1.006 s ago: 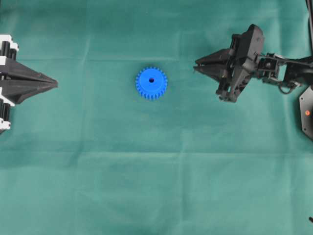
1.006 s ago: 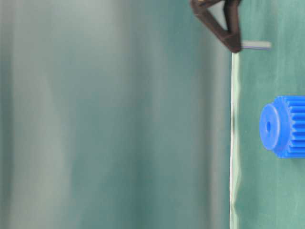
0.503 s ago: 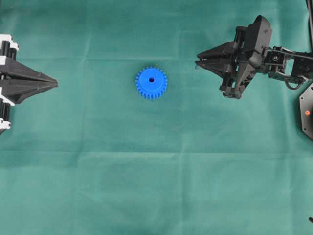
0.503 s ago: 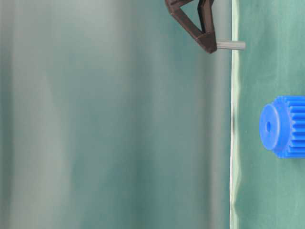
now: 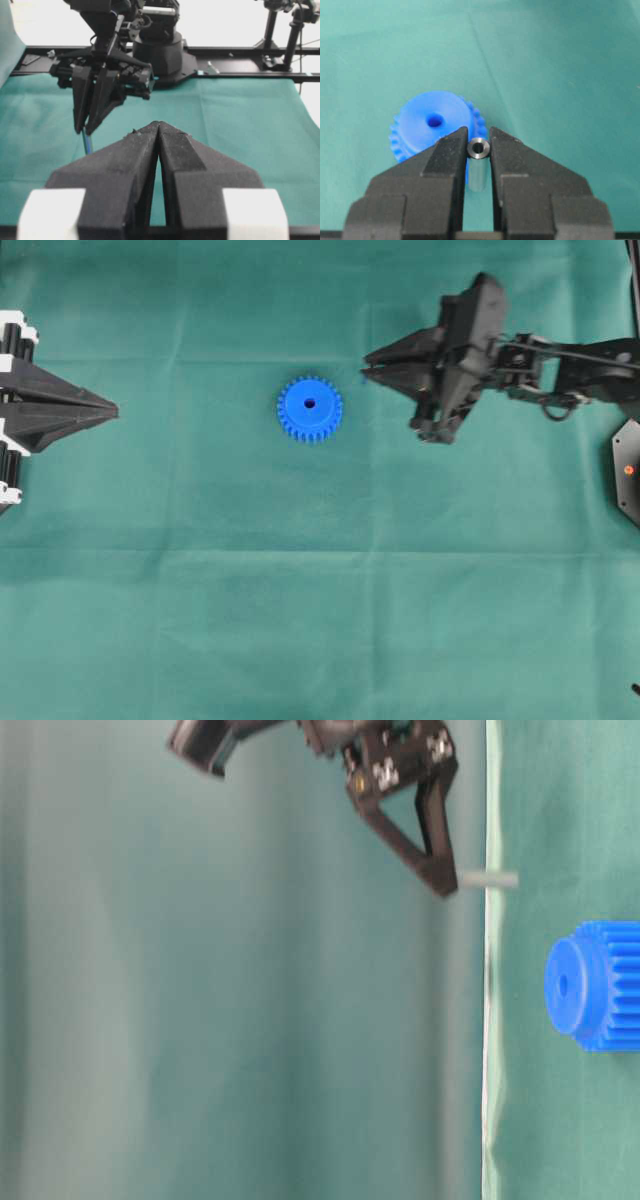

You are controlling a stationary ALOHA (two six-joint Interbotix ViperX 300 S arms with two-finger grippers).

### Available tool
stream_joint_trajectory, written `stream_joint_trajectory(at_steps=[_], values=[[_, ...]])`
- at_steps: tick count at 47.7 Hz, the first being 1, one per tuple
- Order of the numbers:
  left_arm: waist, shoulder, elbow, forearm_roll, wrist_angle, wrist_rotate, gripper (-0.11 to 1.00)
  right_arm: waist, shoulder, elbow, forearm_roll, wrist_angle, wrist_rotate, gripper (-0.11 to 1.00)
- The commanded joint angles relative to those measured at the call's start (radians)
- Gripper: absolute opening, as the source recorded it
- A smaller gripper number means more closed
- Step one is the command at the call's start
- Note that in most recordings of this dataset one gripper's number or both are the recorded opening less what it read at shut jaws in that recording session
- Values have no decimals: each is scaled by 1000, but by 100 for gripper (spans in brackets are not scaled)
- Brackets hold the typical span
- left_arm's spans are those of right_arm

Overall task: Insert the shaft placed at a random location into the center hole of the medium gear at another random location.
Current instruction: 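Lift the shaft and carry it left over the blue gear, then align the shaft over the gear's center hole and lower it in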

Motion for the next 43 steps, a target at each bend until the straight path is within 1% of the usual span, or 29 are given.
stream_joint_trajectory(at_steps=[1, 9, 18, 26, 43], values=[[0, 8, -21, 2, -6, -2, 0, 17, 23, -77, 0, 21, -12, 13], [0, 8, -21, 2, -6, -3, 0, 37, 80, -166, 0, 55, -14, 13], [0, 8, -21, 2, -6, -6, 0, 44, 121, -227, 0, 72, -14, 13], [0, 8, -20, 2, -2, -6, 0, 48, 135, -247, 0, 75, -14, 13], [0, 8, -21, 2, 0, -6, 0, 51, 137, -245, 6, 75, -8, 13]])
